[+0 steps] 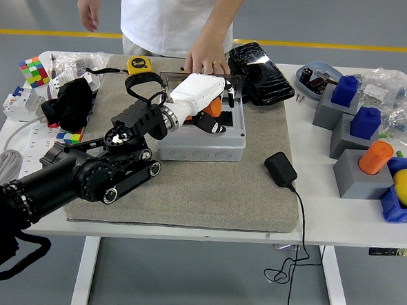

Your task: Fetch the battery,place it into the box,close the lid of the box

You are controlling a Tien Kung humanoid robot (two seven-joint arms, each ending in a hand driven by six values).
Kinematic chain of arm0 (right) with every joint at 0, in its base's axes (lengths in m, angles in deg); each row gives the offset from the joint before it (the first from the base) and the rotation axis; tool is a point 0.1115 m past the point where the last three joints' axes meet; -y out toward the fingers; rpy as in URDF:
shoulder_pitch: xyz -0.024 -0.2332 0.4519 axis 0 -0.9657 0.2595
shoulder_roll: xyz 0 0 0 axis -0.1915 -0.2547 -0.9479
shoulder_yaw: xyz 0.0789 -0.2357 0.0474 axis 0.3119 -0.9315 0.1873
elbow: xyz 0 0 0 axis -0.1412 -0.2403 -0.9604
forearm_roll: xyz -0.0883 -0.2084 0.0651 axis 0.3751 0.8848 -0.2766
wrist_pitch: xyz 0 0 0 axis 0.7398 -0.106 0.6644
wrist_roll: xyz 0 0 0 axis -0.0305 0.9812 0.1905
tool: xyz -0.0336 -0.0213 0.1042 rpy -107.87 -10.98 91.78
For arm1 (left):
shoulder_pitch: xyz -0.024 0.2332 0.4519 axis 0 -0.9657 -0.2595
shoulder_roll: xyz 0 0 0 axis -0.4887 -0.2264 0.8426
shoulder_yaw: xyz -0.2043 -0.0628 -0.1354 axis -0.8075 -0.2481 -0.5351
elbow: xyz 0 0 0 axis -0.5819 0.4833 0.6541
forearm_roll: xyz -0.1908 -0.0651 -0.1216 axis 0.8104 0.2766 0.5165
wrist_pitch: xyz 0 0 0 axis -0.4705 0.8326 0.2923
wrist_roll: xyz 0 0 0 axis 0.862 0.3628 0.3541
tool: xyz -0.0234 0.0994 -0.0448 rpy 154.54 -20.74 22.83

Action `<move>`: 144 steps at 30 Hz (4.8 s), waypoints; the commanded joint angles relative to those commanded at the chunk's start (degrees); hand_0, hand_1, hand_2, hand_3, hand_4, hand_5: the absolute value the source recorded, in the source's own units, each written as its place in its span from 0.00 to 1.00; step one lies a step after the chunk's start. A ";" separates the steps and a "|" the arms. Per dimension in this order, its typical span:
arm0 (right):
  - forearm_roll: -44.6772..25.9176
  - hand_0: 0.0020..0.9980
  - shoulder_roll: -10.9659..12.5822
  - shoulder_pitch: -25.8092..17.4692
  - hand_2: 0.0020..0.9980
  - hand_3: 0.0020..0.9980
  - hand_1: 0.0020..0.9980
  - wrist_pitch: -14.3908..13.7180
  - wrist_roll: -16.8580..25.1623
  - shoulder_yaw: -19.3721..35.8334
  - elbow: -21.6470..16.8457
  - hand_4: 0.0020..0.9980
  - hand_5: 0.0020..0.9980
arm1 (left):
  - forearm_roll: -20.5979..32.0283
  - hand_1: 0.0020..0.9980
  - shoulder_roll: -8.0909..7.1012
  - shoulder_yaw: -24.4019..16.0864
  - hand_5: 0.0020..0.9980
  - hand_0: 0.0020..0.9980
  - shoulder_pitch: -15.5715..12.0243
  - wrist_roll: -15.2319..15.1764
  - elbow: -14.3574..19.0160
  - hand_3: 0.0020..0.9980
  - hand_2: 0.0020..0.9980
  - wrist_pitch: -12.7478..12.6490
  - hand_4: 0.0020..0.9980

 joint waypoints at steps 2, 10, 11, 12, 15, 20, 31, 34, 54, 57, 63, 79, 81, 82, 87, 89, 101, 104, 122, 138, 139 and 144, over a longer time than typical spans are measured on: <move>0.06 0.55 0.03 0.02 0.59 0.54 0.60 -0.02 0.02 0.10 -0.03 0.92 0.49 | 0.01 0.58 0.00 -0.02 0.21 0.37 0.03 -0.12 -0.12 0.70 0.58 -0.03 1.00; 0.15 0.55 0.00 -0.03 0.59 0.54 0.60 0.00 0.02 0.16 -0.06 0.92 0.49 | -0.10 0.69 0.00 -1.01 0.21 0.55 -0.34 -0.16 0.66 0.74 0.70 0.14 1.00; 0.16 0.55 -0.01 -0.07 0.59 0.54 0.60 0.00 0.01 0.18 -0.06 0.92 0.49 | -0.05 0.69 0.00 -1.17 0.21 0.55 -0.45 -0.17 0.89 0.74 0.70 0.19 1.00; 0.16 0.55 -0.01 -0.09 0.59 0.54 0.60 0.00 0.01 0.19 -0.06 0.92 0.49 | 0.03 0.71 0.00 -1.27 0.22 0.57 -0.53 -0.21 1.03 0.75 0.71 0.21 1.00; 0.17 0.55 0.00 -0.16 0.59 0.54 0.60 -0.01 0.00 0.19 -0.04 0.92 0.49 | 0.78 0.71 0.00 -2.21 0.22 0.57 -1.25 -0.62 2.34 0.75 0.71 0.28 1.00; 0.22 0.55 -0.05 -0.13 0.59 0.54 0.60 -0.01 0.02 0.33 -0.04 0.92 0.49 | 0.05 0.68 0.00 -5.53 0.25 0.53 -3.30 -0.29 6.15 0.73 0.70 0.68 1.00; 0.48 0.55 -0.01 -0.22 0.59 0.54 0.60 -0.03 0.07 0.85 -0.07 0.92 0.49 | -1.76 0.63 -1.89 -11.46 0.31 0.51 -9.50 0.66 15.18 0.66 0.63 1.82 1.00; 0.58 0.55 -0.03 -0.24 0.59 0.54 0.60 -0.01 0.08 1.00 -0.07 0.92 0.49 | -2.30 0.63 -3.99 -13.41 0.31 0.51 -11.95 0.83 17.70 0.66 0.63 1.87 1.00; 1.03 0.55 0.10 -0.42 0.59 0.54 0.60 -0.01 0.14 1.84 -0.17 0.92 0.49 | -2.97 0.64 -12.81 -17.57 0.35 0.50 -21.86 1.99 22.53 0.62 0.63 2.28 1.00; 1.05 0.55 0.04 -0.46 0.59 0.54 0.60 -0.01 0.14 1.89 -0.18 0.92 0.49 | -3.24 0.64 -13.10 -17.59 0.35 0.50 -22.31 2.17 21.97 0.62 0.63 2.41 1.00; 0.95 0.55 0.07 -0.61 0.59 0.54 0.60 0.00 0.11 1.72 -0.14 0.92 0.49 | -2.66 0.63 -13.25 -16.14 0.36 0.50 -22.18 2.29 22.17 0.62 0.63 2.49 1.00; 1.15 0.55 0.01 -0.38 0.59 0.54 0.60 -0.02 0.15 1.79 -0.30 0.92 0.48 | 1.53 0.63 -6.74 -9.21 0.38 0.50 -18.88 0.21 24.91 0.62 0.63 2.98 1.00; 1.16 0.55 0.04 -0.40 0.59 0.54 0.60 -0.05 0.16 1.81 -0.32 0.92 0.48 | 2.47 0.63 -6.36 -8.93 0.38 0.50 -18.67 -0.36 25.72 0.62 0.63 2.96 1.00; 1.16 0.55 0.06 -0.43 0.59 0.54 0.60 -0.04 0.15 1.78 -0.32 0.92 0.48 | 2.82 0.63 -6.23 -8.77 0.38 0.50 -18.52 -0.59 26.10 0.62 0.63 2.91 1.00; 1.08 0.55 0.05 -0.54 0.59 0.54 0.60 -0.01 0.12 1.58 -0.28 0.92 0.48 | 3.49 0.63 -5.89 -8.42 0.38 0.50 -18.13 -0.57 27.13 0.62 0.64 3.11 1.00; 1.13 0.55 0.03 -0.46 0.59 0.54 0.60 0.00 0.12 1.59 -0.31 0.92 0.48 | 3.36 0.63 -5.98 -9.10 0.38 0.50 -18.23 -0.51 27.07 0.62 0.64 3.08 1.00; 1.12 0.55 0.04 -0.46 0.59 0.54 0.60 -0.07 0.13 1.72 -0.31 0.92 0.48 | 1.37 0.64 -6.66 -15.49 0.39 0.50 -16.80 0.22 23.03 0.63 0.65 2.91 1.00; 1.07 0.55 0.03 -0.46 0.59 0.54 0.60 -0.08 0.12 1.66 -0.30 0.92 0.48 | 0.90 0.66 -6.37 -17.76 0.39 0.55 -15.79 -0.08 21.73 0.67 0.67 2.53 1.00; 0.92 0.55 0.06 -0.32 0.59 0.54 0.60 -0.12 0.13 1.58 -0.34 0.92 0.48 | -2.36 0.82 -3.35 -17.94 0.43 0.81 -7.57 1.86 10.76 0.79 0.79 2.92 1.00; 1.15 0.55 0.00 -0.57 0.59 0.54 0.60 -0.11 0.23 1.79 -0.47 0.92 0.48 | -0.84 0.81 -5.86 -13.21 0.44 0.78 -8.46 4.93 12.59 0.77 0.78 4.93 1.00; 1.25 0.54 0.02 -0.51 0.59 0.54 0.60 -0.13 0.25 1.87 -0.52 0.92 0.48 | -0.73 0.78 -6.09 -13.15 0.44 0.75 -8.78 5.04 13.21 0.76 0.76 5.00 1.00; 1.38 0.54 0.08 -0.34 0.59 0.54 0.60 -0.21 0.37 2.06 -0.60 0.92 0.48 | 0.59 0.78 -7.65 -11.67 0.44 0.75 -10.34 5.13 16.57 0.76 0.76 5.03 1.00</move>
